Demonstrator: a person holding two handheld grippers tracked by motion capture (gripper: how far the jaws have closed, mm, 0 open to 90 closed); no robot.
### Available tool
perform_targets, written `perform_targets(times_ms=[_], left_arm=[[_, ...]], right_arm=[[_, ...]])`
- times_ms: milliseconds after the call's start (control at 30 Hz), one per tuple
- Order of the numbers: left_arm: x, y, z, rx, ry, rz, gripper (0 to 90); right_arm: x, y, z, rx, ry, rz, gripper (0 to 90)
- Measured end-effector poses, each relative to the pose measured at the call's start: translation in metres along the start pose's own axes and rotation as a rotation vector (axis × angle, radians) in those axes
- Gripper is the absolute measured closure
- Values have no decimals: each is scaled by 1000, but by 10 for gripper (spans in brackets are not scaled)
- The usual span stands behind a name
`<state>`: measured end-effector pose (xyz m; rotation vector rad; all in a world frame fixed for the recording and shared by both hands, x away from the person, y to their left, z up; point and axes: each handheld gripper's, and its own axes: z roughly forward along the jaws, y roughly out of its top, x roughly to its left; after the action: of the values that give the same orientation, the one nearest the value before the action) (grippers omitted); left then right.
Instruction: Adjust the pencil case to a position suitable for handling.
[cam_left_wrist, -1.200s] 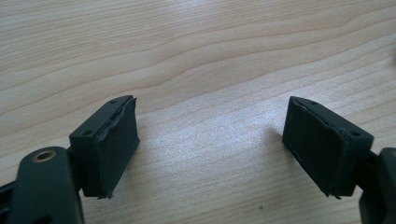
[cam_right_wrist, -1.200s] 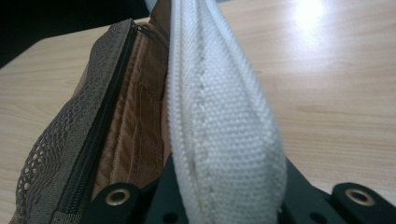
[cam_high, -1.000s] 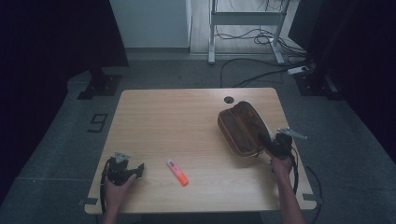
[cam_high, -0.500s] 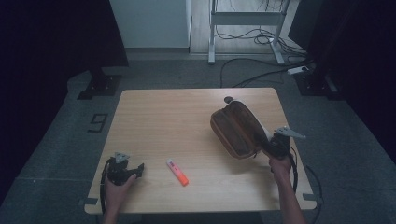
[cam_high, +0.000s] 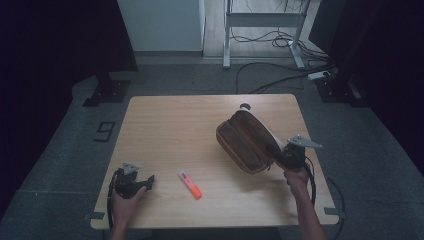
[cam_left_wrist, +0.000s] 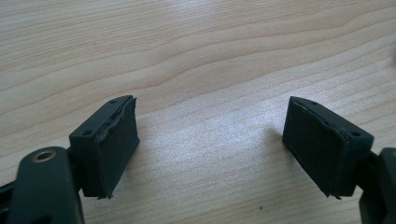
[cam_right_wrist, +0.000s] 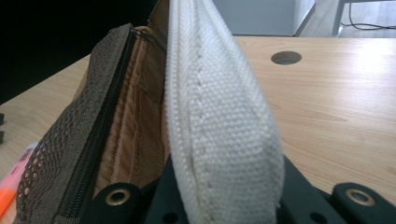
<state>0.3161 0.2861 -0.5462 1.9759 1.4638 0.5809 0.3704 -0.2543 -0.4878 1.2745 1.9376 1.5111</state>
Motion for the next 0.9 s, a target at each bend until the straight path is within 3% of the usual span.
perform_targets(times_ms=[400,633,900], left_arm=[[0,0,0,0,0,0,181],[0,0,0,-1,2,0,181],[0,0,0,-1,2,0,181]], right_arm=[[10,0,10,12,44,-37,834],[20,-3,22,41,73,-79,833],[27,-9,36,81,92,-95,831]])
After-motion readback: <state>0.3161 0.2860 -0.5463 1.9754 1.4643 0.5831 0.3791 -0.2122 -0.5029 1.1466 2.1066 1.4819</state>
